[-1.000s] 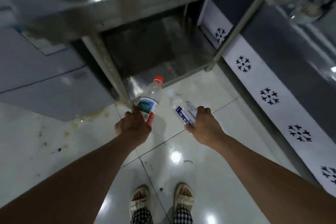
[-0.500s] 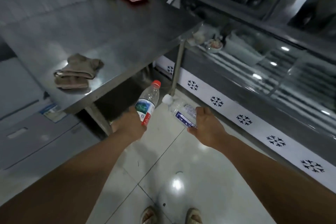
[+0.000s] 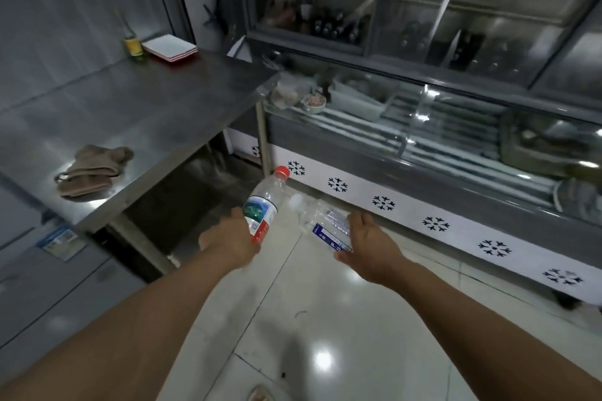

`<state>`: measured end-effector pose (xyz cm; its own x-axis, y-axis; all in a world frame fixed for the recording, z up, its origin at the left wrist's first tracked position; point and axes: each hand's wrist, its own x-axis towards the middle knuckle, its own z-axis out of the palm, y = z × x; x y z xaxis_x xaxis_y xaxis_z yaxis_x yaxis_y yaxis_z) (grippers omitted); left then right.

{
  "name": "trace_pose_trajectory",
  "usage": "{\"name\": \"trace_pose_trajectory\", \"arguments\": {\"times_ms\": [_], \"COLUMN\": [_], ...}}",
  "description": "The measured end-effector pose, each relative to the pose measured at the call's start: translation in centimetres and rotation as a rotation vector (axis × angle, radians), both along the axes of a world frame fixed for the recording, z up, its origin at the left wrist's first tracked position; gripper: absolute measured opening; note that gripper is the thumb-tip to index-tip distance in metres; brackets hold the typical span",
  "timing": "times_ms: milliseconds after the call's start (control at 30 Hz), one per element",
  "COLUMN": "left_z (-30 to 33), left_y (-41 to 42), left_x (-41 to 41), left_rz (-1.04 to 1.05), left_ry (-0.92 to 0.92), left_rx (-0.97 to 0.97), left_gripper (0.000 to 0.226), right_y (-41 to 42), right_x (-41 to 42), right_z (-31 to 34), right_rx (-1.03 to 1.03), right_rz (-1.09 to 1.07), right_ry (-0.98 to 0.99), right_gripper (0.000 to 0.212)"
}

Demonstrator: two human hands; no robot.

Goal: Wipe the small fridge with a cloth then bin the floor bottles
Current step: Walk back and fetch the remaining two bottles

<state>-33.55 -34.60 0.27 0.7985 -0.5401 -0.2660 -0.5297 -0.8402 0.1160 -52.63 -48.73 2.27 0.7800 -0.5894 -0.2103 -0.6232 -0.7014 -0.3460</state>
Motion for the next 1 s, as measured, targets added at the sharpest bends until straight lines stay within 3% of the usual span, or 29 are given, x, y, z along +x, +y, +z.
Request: {"name": "trace_pose_trajectory", "arguments": {"times_ms": [300,533,1000], "left_z": [2.7,3.7,4.8], "left_y": [-1.2,-3.8,-10.5], "left_x": [-18.2,-31.4,-49.9], "left_rz": [-0.236,-0.561,-1.183], "left_ry": [0.049,0.072,0.056], "left_rx": [-0.021,0.030,0.064], "left_gripper": [0.065,0.058,0.055], "right_y": [2.8,6.2,14.7], "right_x": [-20.8,-35.8,-55.2], "right_z": [1.9,3.1,4.7], "right_rx": [0.015,0.033,0.064], "right_rz": [-0.254,-0.554,-1.214], "right_ry": [-0.001,0.036,0.015], "right_gripper": [0.066,0.063,0.058]}}
